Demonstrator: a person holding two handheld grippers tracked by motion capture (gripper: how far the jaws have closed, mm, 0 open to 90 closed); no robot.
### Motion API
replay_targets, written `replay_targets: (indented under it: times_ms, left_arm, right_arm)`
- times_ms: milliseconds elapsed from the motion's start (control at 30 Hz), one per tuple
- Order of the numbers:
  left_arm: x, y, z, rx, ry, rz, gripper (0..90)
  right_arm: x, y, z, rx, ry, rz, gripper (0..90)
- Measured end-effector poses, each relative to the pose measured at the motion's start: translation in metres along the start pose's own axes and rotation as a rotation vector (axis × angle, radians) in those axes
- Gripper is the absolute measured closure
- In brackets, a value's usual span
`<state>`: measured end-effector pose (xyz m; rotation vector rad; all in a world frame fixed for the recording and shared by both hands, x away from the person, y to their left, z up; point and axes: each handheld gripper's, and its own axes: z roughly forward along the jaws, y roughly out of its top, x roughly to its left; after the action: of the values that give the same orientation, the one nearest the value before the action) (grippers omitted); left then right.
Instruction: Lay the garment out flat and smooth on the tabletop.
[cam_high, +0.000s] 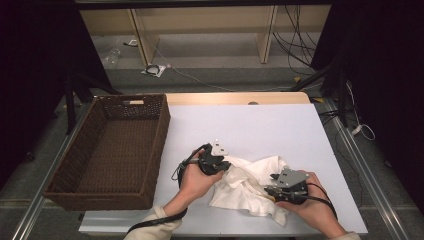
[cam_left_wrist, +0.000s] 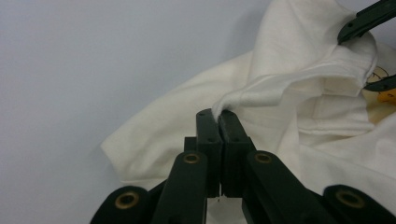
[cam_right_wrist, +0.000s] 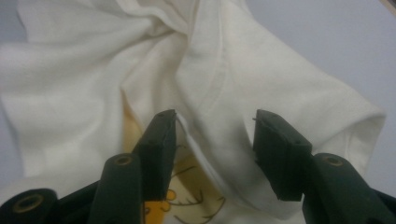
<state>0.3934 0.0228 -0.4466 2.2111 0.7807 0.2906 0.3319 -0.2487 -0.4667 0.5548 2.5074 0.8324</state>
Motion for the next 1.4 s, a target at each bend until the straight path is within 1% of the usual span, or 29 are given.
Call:
replay_targets:
  times_ms: [100,133,167,200,267,333,400,433,467,567,600,633,667,700,733,767,800,833,933,1000,1033,1067,1100,1133,1167,1200,1233,1367,1400]
  left_arm:
    - [0.002,0.000,0.000,-0.003,0.003,-0.007,87.9]
    - [0.003,0.000,0.000,-0.002,0.003,-0.007,87.8]
    - [0.003,0.000,0.000,-0.003,0.004,-0.007,87.9]
    - [0.002,0.000,0.000,-0.003,0.004,-0.007,87.9]
    - [0.002,0.000,-0.001,-0.005,0.004,-0.006,87.8]
    - [0.003,0.000,-0.002,-0.004,0.008,-0.005,87.8]
    - [0.004,0.000,-0.003,-0.009,0.011,-0.007,87.8]
    - [0.004,0.000,-0.003,-0.011,0.013,-0.010,87.8]
    - [0.005,0.000,-0.004,-0.017,0.012,-0.008,87.8]
    - [0.005,0.000,-0.005,-0.021,0.013,-0.006,87.8]
    - [0.005,0.000,-0.005,-0.025,0.013,-0.004,87.8]
    - [0.005,0.001,-0.005,-0.029,0.013,-0.003,87.8]
    - [0.005,0.001,-0.006,-0.032,0.014,-0.003,87.8]
    - [0.005,0.001,-0.006,-0.034,0.015,-0.001,87.8]
    - [0.005,0.002,-0.008,-0.042,0.013,-0.001,87.8]
    - [0.005,0.002,-0.008,-0.042,0.013,-0.001,87.8]
    - [0.005,0.002,-0.009,-0.047,0.013,0.005,87.8]
    - [0.004,0.003,-0.010,-0.052,0.011,0.009,87.8]
    - [-0.001,0.003,-0.017,-0.063,0.006,0.030,87.9]
    - [-0.005,0.002,-0.023,-0.079,0.000,0.043,87.9]
    - [-0.008,0.001,-0.027,-0.092,-0.005,0.047,87.9]
    - [-0.010,0.000,-0.030,-0.104,-0.013,0.051,87.9]
    - [-0.012,-0.002,-0.033,-0.114,-0.020,0.058,87.9]
    - [-0.015,-0.003,-0.036,-0.118,-0.023,0.069,87.9]
    - [-0.019,-0.005,-0.039,-0.120,-0.027,0.079,87.9]
    - [-0.026,-0.009,-0.045,-0.120,-0.037,0.097,87.9]
    - [-0.026,-0.009,-0.045,-0.120,-0.037,0.097,88.0]
    - [-0.041,-0.017,-0.057,-0.117,-0.063,0.129,88.0]
    - [-0.041,-0.017,-0.057,-0.117,-0.063,0.129,87.9]
  right_arm:
    - [-0.001,0.001,0.003,0.007,0.002,-0.007,53.2]
    - [-0.001,0.001,0.005,0.009,0.001,-0.016,56.3]
    - [-0.002,0.002,0.006,0.008,-0.007,-0.029,64.1]
    - [-0.002,0.002,0.006,0.008,-0.007,-0.029,64.1]
    - [-0.004,0.002,0.006,-0.002,-0.009,-0.029,76.8]
    - [-0.005,0.004,0.003,-0.025,-0.017,-0.021,80.9]
    - [-0.011,0.006,-0.005,-0.091,-0.011,0.037,81.5]
    - [-0.011,0.006,-0.005,-0.091,-0.011,0.037,81.5]
    - [-0.017,0.008,-0.011,-0.132,-0.020,0.079,81.8]
    - [-0.024,0.011,-0.018,-0.184,-0.056,0.125,82.3]
    - [-0.024,0.011,-0.018,-0.184,-0.056,0.125,82.3]
    - [-0.028,0.012,-0.019,-0.209,-0.071,0.162,82.6]
    - [-0.030,0.012,-0.019,-0.225,-0.070,0.188,82.7]
    - [-0.030,0.012,-0.019,-0.225,-0.070,0.188,82.7]
    - [-0.034,0.010,-0.018,-0.254,-0.074,0.265,82.8]
    - [-0.035,0.009,-0.018,-0.268,-0.076,0.294,82.8]
    - [-0.035,0.009,-0.018,-0.268,-0.076,0.294,82.8]
    - [-0.035,0.009,-0.018,-0.276,-0.076,0.311,82.8]
    - [-0.029,0.007,-0.024,-0.297,-0.079,0.320,82.8]
    - [-0.022,0.005,-0.031,-0.321,-0.078,0.324,82.8]
    - [-0.022,0.005,-0.031,-0.321,-0.078,0.324,82.8]
    - [-0.015,0.002,-0.039,-0.344,-0.077,0.322,82.8]
    - [-0.015,0.002,-0.039,-0.344,-0.077,0.322,82.8]
    - [-0.008,-0.001,-0.047,-0.363,-0.076,0.325,82.9]
    - [-0.004,-0.003,-0.051,-0.373,-0.072,0.328,82.9]
    - [-0.001,-0.004,-0.054,-0.379,-0.069,0.331,82.9]
    - [-0.001,-0.004,-0.054,-0.379,-0.069,0.331,82.9]
    - [0.016,-0.010,-0.067,-0.397,-0.055,0.331,83.0]
    - [0.019,-0.010,-0.070,-0.399,-0.052,0.333,83.0]
